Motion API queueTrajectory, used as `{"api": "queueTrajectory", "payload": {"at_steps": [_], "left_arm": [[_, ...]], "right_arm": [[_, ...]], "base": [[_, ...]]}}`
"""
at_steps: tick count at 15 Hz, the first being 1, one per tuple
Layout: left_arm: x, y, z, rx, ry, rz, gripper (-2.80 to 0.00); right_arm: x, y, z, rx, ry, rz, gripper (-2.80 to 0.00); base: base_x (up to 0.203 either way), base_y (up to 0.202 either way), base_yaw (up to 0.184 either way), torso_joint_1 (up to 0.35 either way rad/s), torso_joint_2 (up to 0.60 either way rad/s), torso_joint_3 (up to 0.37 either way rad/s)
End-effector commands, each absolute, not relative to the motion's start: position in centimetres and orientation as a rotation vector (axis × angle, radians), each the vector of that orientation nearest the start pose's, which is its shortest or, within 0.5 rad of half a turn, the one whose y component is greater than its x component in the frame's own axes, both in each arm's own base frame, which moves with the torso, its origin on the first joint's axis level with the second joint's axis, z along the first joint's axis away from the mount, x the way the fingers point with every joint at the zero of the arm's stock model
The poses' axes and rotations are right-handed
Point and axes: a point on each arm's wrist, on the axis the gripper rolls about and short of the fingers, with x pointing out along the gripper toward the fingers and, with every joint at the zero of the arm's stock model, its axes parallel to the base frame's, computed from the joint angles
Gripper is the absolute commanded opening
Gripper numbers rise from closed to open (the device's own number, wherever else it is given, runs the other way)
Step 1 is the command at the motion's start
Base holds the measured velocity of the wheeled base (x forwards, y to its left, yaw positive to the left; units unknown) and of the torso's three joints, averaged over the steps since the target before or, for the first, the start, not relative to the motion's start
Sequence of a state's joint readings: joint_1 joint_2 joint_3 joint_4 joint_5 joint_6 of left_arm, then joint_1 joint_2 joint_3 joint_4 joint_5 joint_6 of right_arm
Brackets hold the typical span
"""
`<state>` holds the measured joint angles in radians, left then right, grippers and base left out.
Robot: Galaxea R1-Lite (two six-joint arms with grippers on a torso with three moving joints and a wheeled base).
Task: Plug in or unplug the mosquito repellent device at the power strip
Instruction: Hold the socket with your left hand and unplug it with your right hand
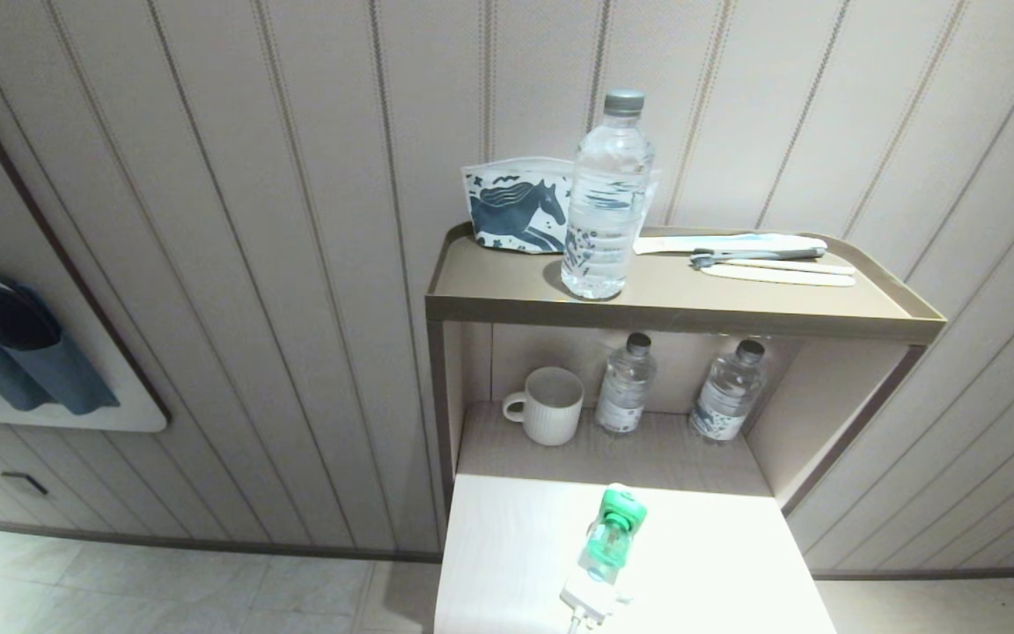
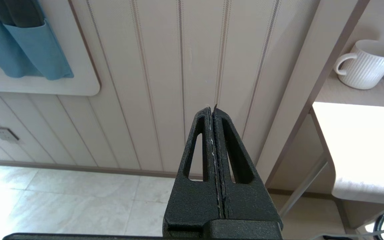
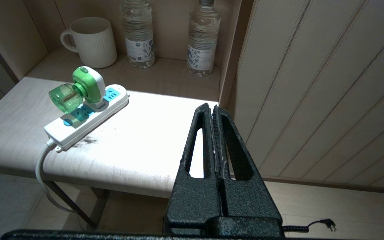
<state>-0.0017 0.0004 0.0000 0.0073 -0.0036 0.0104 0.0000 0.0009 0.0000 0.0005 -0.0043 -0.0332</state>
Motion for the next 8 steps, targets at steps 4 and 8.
{"api": "queueTrajectory", "payload": {"at_steps": [4, 8], "left_arm": [[-2.3, 0.0, 7.5, 0.011, 0.008, -0.005, -2.80], [-2.3, 0.0, 7.5, 0.011, 0.008, -0.005, -2.80]], "right_arm": [[-2.5, 0.0, 7.9, -0.030, 0.026, -0.005, -2.80], [-4.8, 0.1, 15.8, -0.013, -0.004, 0.016, -2.80]], "base": [[0.000, 0.000, 0.000, 0.000, 0.00, 0.000], [0.000, 0.000, 0.000, 0.000, 0.00, 0.000]]}}
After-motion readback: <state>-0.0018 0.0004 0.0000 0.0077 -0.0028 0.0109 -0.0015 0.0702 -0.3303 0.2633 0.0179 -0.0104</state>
